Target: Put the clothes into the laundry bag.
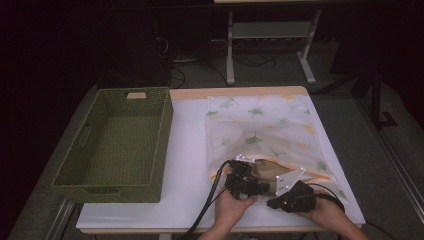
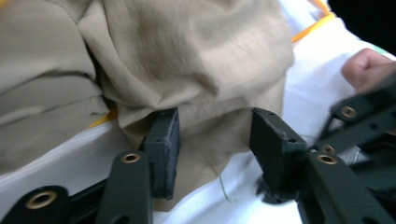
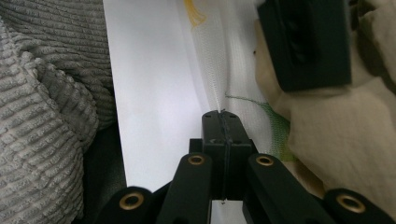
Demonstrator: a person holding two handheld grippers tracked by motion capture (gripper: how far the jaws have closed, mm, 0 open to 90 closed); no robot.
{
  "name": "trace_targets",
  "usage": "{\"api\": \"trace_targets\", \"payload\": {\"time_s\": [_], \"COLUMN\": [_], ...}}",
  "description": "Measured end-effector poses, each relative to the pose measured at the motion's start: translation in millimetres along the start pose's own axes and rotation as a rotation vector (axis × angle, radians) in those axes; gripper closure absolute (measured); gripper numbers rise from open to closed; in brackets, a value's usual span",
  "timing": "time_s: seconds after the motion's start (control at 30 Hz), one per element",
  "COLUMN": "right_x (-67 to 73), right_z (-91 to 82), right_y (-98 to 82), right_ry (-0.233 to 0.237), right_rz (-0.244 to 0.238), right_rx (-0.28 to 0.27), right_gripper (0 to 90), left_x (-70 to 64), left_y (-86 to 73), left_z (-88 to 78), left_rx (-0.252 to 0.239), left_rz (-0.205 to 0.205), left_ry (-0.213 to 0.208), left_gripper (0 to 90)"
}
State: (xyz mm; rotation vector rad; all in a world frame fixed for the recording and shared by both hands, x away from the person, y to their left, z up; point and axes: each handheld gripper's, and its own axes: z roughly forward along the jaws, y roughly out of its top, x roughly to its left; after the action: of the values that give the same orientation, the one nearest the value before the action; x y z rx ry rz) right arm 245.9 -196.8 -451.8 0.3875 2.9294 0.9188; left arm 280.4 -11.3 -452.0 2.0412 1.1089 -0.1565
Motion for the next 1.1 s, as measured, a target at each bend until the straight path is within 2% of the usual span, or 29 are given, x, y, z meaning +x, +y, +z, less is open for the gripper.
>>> {"api": "trace_targets", "payload": {"time_s": [0.03, 0.13, 0.17, 0.23, 0.43, 0.77, 0.93, 1.1], "right_x": [0.0, 0.3, 0.3, 0.5, 3.5, 8.4, 5.8, 3.7], "right_z": [-0.1, -1.5, -2.1, -3.2, -4.7, -6.0, -3.8, -10.9], "right_y": [0.2, 0.0, -0.5, -1.8, -4.8, -7.8, -9.0, -9.7], "right_ry": [0.001, 0.002, 0.004, 0.006, 0.033, 0.087, 0.099, 0.101], "right_rz": [0.0, 0.0, 0.002, 0.004, -0.004, -0.007, 0.015, 0.039], "right_rx": [0.0, -0.01, -0.012, -0.017, -0.007, -0.003, -0.008, -0.043], "right_gripper": [89.9, 90.0, 90.0, 90.0, 90.0, 90.0, 89.8, 82.2], "left_x": [0.3, 2.7, 3.3, 4.3, 12.2, 18.7, 15.3, 12.7], "left_y": [1.1, 5.9, 7.2, 10.7, 17.5, 19.2, 14.7, 3.7], "left_z": [1.6, 7.0, 7.7, 8.8, 2.6, -3.9, -7.0, -14.0], "left_rx": [-0.001, -0.028, -0.034, -0.041, -0.086, -0.121, -0.119, -0.093], "left_rz": [-0.008, -0.023, -0.024, -0.016, -0.031, -0.044, -0.039, -0.023], "left_ry": [-0.002, 0.0, 0.002, 0.008, 0.035, 0.059, 0.032, 0.007], "left_gripper": [58.8, 85.0, 90.0, 90.0, 90.0, 90.0, 89.4, 78.4]}}
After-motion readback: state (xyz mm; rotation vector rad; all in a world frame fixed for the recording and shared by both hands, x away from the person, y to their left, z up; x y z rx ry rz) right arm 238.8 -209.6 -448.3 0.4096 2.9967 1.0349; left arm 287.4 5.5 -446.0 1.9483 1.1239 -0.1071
